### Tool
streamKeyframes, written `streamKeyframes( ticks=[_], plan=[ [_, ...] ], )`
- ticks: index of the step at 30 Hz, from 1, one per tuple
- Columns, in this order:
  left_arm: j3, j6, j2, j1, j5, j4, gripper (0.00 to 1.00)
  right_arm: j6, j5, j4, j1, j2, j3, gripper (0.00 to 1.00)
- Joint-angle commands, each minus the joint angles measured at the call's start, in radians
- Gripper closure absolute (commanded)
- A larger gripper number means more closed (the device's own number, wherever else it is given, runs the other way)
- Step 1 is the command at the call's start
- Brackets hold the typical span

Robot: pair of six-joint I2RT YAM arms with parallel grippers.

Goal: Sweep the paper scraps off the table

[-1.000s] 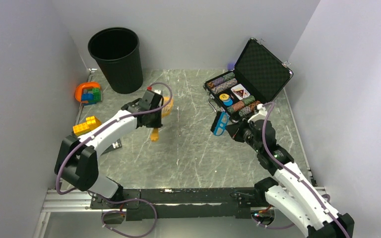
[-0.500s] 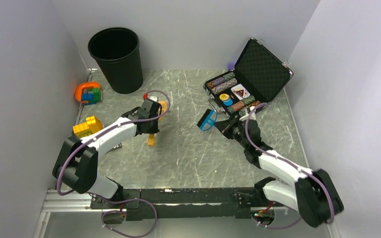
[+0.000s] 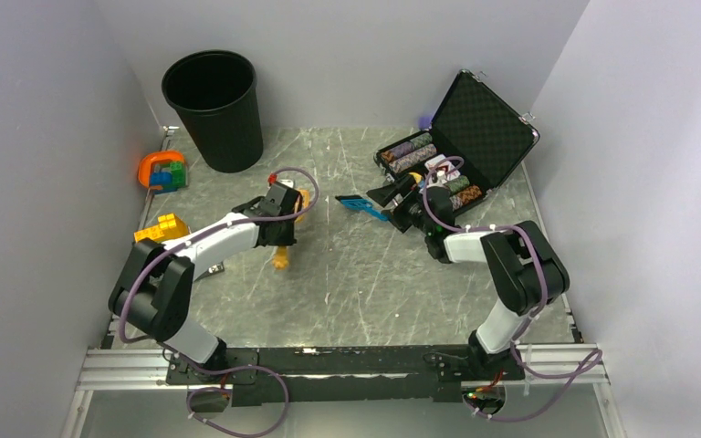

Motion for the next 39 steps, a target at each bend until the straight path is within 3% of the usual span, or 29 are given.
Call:
streamKeyframes(
  ticks=[1, 12, 13, 16, 17, 18, 24, 27, 34, 39],
  plan=[
    [0.056, 0.016, 0.015, 0.004, 0.005, 0.036, 1.00, -0.024, -0.004, 0.027, -0.009, -0.053, -0.007, 0.00],
    [0.127, 0.027, 0.106, 0.005, 0.066, 0.034, 0.98, -0.347, 0.153, -0.361, -0.025, -0.466, -0.064, 0.00],
    [0.139, 0.013, 0.116, 0.004, 0.052, 0.015, 0.89, -0.378, 0.164, -0.388, -0.025, -0.510, -0.072, 0.00],
    [0.143, 0.001, 0.113, 0.004, 0.024, 0.008, 0.27, -0.457, 0.196, -0.483, -0.023, -0.629, -0.085, 0.00],
    [0.133, -0.002, 0.097, 0.004, 0.018, 0.012, 0.11, -0.486, 0.209, -0.517, -0.025, -0.665, -0.088, 0.00],
    [0.123, 0.001, 0.077, 0.004, 0.017, 0.021, 0.03, -0.500, 0.222, -0.551, -0.025, -0.700, -0.092, 0.00],
    [0.114, 0.020, -0.109, -0.019, 0.006, -0.091, 0.01, -0.608, 0.314, -0.796, -0.025, -0.898, -0.077, 0.00],
    [0.095, 0.023, -0.280, -0.064, -0.040, -0.134, 0.01, -0.648, 0.338, -0.920, -0.025, -0.987, -0.032, 0.00],
    [-0.169, -0.018, -0.684, -0.087, -0.074, 0.048, 0.01, -0.683, 0.403, -1.075, -0.025, -1.139, 0.039, 0.00],
    [-0.323, -0.038, -0.865, -0.088, -0.117, 0.105, 0.01, -0.695, 0.415, -1.079, -0.025, -1.214, -0.016, 0.00]
  ],
)
